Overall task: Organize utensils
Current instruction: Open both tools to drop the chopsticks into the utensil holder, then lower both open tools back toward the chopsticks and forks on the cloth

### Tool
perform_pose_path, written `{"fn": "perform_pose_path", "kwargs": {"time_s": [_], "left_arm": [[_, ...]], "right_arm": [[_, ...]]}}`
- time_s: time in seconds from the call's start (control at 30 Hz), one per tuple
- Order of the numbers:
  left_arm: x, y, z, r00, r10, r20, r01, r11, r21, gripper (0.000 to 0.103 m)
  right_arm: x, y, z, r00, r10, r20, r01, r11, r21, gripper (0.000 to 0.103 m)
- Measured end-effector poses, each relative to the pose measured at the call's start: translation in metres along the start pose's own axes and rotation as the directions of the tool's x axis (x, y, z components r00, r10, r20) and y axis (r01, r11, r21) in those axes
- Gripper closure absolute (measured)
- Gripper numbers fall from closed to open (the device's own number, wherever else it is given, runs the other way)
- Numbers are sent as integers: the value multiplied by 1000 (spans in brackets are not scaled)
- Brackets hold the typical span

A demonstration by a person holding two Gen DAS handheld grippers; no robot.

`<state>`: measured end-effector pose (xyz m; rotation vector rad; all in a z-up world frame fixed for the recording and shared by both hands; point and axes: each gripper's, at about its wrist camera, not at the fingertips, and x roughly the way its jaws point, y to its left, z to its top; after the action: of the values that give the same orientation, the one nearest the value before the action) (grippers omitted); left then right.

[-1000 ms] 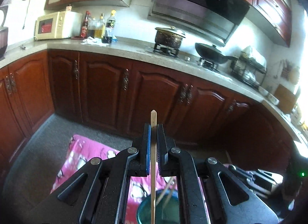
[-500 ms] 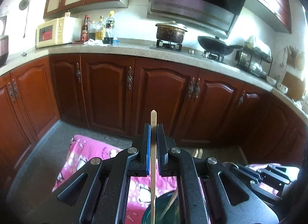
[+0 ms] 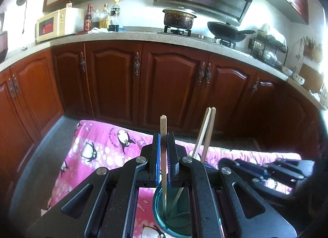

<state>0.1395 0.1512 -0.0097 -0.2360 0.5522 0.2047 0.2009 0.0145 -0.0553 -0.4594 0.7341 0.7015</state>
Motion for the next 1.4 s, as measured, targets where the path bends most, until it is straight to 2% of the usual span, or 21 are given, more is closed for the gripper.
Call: {"fn": "perform_pose_path", "kwargs": {"time_s": [0.3,0.37,0.43,0.57,0.77,0.87,0.97,1.03,1.1,1.4], "left_arm": [[0,3,1,1000,-6,-30,6,1000,-2,99],[1,3,1,999,-8,-40,8,1000,-4,99],[2,3,1,999,-6,-42,6,1000,1,98],[1,3,1,999,-8,-48,8,1000,-5,96],[-4,5,-1,999,-18,-51,17,1000,-7,78],[-11,5,-3,998,-26,-58,25,1000,-14,67],[-22,4,-6,997,-41,-59,39,999,-23,62],[-31,3,-10,997,-44,-59,43,999,-22,60],[-42,-1,-17,997,-50,-62,49,999,-14,57],[-76,-22,-62,993,-58,-107,64,996,54,57]], "right_arm": [[9,0,-7,999,22,-25,-21,998,51,97],[6,-1,-7,999,27,-22,-26,998,61,92],[3,-2,-6,1000,19,-21,-18,997,70,80],[-4,-3,-6,1000,28,-12,-26,996,83,80],[-18,-8,-12,999,46,8,-46,990,133,74],[-30,-9,-18,999,34,30,-38,989,141,62],[-51,-11,-28,998,15,66,-26,987,160,57],[-60,-14,-35,998,-4,70,-9,984,177,38],[-72,-16,-47,997,-23,77,7,980,200,31],[-115,-27,-114,997,-53,65,30,948,317,31]]}}
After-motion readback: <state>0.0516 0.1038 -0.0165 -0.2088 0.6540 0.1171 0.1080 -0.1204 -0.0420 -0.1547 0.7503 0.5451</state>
